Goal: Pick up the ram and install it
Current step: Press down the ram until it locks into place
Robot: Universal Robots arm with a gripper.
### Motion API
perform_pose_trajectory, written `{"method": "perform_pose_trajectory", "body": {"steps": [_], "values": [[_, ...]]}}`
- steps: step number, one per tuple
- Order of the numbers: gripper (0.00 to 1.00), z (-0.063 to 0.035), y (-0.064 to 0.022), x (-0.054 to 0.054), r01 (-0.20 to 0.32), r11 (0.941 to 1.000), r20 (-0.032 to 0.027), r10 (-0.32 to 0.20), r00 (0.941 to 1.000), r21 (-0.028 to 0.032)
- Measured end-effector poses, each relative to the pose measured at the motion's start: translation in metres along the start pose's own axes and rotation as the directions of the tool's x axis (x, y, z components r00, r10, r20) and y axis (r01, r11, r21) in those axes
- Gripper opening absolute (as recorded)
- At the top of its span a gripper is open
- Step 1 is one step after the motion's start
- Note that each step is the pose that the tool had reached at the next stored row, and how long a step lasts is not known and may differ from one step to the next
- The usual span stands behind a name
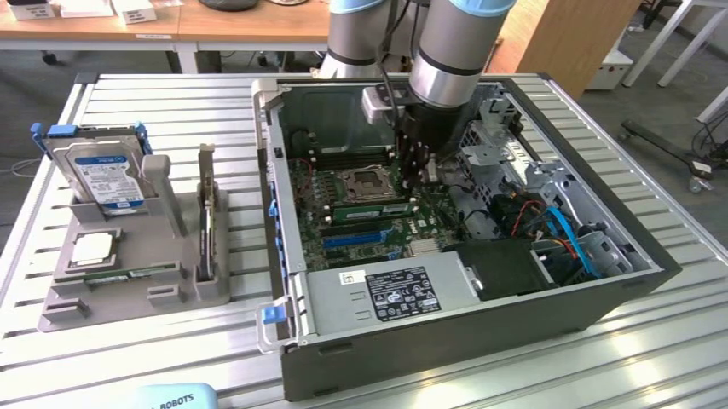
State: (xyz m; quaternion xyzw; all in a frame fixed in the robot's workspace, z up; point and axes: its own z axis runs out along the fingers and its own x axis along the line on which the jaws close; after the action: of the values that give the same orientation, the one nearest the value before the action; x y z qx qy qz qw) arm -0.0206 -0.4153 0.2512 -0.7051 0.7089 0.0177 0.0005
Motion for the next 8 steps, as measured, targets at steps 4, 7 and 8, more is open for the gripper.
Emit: {"method": "perform_pose_trajectory", "body": {"steps": [4,7,8], "values": [[0.10,0.0002,0.0113,0.000,0.000,1.0000,-0.0001,0.000,1.0000,0.0000],[0.10,0.0004,0.0192,0.000,0.000,1.0000,-0.0001,0.000,1.0000,0.0000],[0.10,0.0005,0.0219,0.000,0.000,1.0000,-0.0001,0.000,1.0000,-0.0001]]}}
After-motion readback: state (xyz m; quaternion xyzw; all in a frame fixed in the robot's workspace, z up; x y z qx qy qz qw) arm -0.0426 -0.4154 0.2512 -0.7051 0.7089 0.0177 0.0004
